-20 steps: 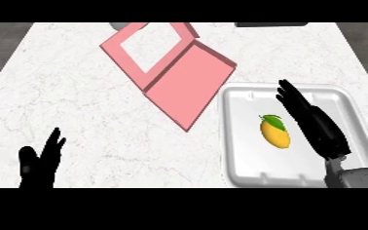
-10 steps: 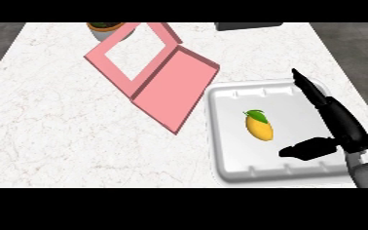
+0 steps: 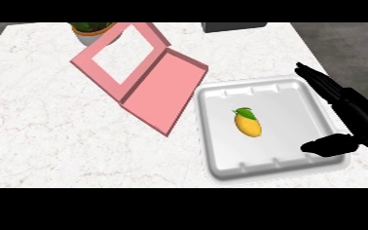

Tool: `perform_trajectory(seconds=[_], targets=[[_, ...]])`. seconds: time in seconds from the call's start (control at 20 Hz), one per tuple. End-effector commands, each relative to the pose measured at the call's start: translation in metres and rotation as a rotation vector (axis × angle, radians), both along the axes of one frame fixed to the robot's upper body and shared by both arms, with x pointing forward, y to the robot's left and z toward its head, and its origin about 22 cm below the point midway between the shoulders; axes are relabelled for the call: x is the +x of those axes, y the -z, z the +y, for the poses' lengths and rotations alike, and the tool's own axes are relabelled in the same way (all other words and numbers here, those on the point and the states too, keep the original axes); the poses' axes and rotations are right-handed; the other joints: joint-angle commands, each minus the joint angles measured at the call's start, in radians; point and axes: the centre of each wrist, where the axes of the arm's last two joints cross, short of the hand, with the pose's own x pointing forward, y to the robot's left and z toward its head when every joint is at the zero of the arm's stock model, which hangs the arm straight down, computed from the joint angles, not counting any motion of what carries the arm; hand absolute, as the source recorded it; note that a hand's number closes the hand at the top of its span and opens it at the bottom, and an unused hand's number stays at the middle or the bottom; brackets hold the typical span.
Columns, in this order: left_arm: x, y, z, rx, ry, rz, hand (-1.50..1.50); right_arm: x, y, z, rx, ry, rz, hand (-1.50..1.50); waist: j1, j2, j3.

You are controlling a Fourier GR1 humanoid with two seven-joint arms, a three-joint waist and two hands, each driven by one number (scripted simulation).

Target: Pick the lemon from the tray and place it in the cardboard box

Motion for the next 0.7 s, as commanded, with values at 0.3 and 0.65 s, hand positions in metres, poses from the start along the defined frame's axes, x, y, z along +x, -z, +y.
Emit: perform_trajectory(seconds=[0.3, 0.65], targets=[[0.085, -0.044, -0.005, 0.022, 0.113, -0.691, 0.0, -0.015, 0.001, 0.005, -0.232, -0.086, 0.121, -1.5, -0.027, 0.017, -0.002], [0.088, -0.037, -0.009, 0.021, 0.131, -0.733, 0.0, -0.019, 0.004, 0.014, -0.248, -0.066, 0.183, -1.5, -0.014, 0.034, 0.001]])
